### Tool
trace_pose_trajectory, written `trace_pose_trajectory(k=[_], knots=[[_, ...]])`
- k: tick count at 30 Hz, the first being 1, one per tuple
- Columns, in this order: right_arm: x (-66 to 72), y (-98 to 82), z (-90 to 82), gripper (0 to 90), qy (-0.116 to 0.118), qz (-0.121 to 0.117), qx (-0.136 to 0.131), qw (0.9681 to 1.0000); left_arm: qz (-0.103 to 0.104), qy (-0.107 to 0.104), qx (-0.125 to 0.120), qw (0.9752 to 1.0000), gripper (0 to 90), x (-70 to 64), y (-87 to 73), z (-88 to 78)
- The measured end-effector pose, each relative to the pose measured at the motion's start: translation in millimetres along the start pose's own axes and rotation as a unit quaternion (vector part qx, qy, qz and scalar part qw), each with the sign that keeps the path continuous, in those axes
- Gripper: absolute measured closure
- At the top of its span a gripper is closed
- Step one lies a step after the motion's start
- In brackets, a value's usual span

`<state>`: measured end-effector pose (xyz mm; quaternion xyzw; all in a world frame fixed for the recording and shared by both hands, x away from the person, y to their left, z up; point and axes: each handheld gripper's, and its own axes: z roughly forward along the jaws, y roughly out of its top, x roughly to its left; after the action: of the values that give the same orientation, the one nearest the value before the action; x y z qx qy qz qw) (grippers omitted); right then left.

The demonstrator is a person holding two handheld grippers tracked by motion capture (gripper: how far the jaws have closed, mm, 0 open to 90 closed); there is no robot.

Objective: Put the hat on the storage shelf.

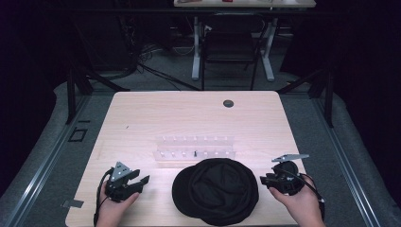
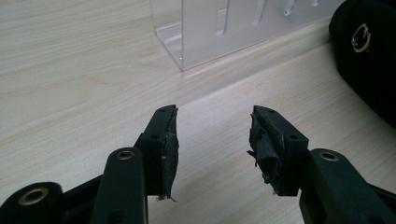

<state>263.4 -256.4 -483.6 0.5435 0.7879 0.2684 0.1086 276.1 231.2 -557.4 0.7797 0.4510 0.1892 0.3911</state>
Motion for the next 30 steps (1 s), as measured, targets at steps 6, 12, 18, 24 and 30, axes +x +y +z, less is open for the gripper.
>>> trace_pose_trajectory(k=[6, 12, 18, 24, 30], knots=[[-2.4, 8.5, 6.3, 69.7, 0.036, 0.033, 0.040, 0.9980, 0.002, -0.001, 0.004, 1.0000, 51.4, -0.1, 0.2, 0.2], [-5.4, 16.3, 13.6, 69.8, 0.047, 0.056, 0.065, 0.9952, 0.003, -0.001, 0.006, 1.0000, 51.4, -0.2, 0.1, 0.6], [-9.0, 22.5, 20.5, 69.8, 0.056, 0.065, 0.090, 0.9922, 0.003, -0.002, 0.006, 1.0000, 51.4, -0.5, 0.1, 1.1], [-6.3, 27.1, 27.5, 70.1, 0.061, 0.069, 0.102, 0.9905, 0.003, -0.002, 0.007, 1.0000, 51.4, -0.7, 0.1, 1.4], [-7.5, 27.8, 37.1, 70.7, 0.055, 0.078, 0.116, 0.9886, 0.003, -0.002, 0.007, 1.0000, 51.4, -0.1, 0.0, 1.4]])
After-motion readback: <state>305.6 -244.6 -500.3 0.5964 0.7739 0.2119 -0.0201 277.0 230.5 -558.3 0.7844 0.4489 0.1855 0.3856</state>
